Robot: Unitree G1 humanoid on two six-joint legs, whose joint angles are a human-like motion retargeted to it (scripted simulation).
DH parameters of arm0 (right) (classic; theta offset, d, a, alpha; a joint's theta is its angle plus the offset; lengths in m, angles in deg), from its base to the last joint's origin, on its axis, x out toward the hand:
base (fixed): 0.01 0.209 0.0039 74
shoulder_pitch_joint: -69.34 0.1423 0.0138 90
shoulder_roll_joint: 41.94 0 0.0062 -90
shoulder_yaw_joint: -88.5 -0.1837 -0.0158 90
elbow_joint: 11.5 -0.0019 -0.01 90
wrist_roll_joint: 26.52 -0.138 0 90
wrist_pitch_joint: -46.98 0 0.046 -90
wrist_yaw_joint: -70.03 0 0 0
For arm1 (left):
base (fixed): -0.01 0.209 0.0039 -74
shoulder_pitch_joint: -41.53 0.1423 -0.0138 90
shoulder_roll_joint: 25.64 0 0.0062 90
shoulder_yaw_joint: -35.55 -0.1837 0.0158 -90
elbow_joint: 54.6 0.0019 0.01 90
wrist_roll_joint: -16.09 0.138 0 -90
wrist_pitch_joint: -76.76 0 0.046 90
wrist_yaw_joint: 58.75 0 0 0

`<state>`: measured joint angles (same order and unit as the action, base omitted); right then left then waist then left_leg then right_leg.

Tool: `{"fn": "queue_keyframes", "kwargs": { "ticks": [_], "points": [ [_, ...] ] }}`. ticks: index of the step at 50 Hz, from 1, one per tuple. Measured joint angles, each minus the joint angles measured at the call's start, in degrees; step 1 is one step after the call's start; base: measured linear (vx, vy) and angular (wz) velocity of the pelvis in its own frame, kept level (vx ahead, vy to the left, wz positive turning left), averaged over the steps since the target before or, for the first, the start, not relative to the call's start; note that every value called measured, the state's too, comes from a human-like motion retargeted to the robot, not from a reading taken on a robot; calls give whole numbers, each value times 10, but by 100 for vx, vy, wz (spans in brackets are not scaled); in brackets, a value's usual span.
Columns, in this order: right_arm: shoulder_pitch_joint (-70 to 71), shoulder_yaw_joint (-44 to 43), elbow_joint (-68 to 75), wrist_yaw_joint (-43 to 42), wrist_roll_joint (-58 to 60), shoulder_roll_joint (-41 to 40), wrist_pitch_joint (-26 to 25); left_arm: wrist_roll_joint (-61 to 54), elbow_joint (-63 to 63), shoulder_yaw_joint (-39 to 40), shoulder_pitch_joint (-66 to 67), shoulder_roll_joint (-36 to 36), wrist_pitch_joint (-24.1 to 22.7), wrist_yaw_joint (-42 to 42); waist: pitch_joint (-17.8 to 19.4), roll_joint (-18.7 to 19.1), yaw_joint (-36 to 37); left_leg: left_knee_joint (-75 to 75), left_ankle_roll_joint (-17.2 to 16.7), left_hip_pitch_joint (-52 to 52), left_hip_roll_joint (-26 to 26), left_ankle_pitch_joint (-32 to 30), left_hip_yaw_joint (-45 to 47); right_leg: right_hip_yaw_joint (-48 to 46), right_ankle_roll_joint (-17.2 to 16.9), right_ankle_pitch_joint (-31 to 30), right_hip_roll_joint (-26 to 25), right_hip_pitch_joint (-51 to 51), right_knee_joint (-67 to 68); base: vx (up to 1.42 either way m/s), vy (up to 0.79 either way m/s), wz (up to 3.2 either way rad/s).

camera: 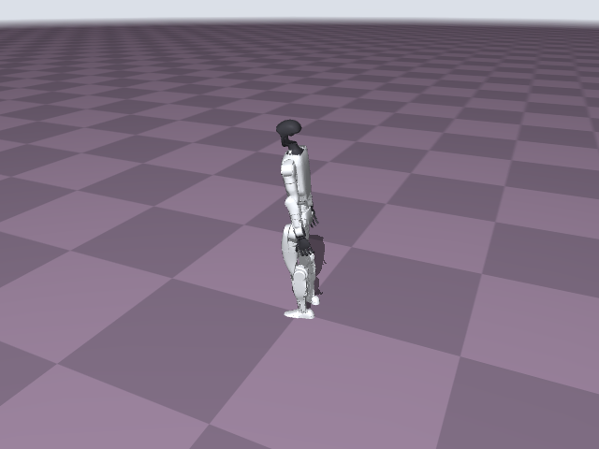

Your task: Upper body actions

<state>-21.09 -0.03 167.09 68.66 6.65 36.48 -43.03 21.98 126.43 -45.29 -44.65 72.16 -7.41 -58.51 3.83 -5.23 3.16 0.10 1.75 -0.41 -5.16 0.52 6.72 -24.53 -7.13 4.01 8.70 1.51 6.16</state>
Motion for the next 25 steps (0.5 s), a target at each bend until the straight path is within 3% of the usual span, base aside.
{"fn": "queue_keyframes", "kwargs": {
  "ticks": [3,13,20,25],
  "points": [
    [-3,0,-2,-11,10,1,-2,7,-1,2,18,1,0,-14,-21,4,-20,-2,-7,8,4,-2,-11,-6,6,6,-9,1,-6,5,-13,47],
    [-6,-14,2,-3,-14,-1,-2,17,-19,-7,9,1,1,2,-20,-3,-18,30,-38,16,24,14,-27,6,20,13,-31,-6,-14,-7,-18,15],
    [-9,-21,4,-4,-2,5,-3,-7,-51,-5,3,19,-19,7,-17,-15,-29,132,-91,46,31,16,-28,33,26,0,-29,-4,-16,-3,-10,-30],
    [-7,-34,4,-20,-14,13,-8,3,-67,-9,-4,26,-24,6,-12,-24,-28,188,-82,64,8,4,-74,70,26,-15,-14,7,-10,1,4,-98]
  ]
}}
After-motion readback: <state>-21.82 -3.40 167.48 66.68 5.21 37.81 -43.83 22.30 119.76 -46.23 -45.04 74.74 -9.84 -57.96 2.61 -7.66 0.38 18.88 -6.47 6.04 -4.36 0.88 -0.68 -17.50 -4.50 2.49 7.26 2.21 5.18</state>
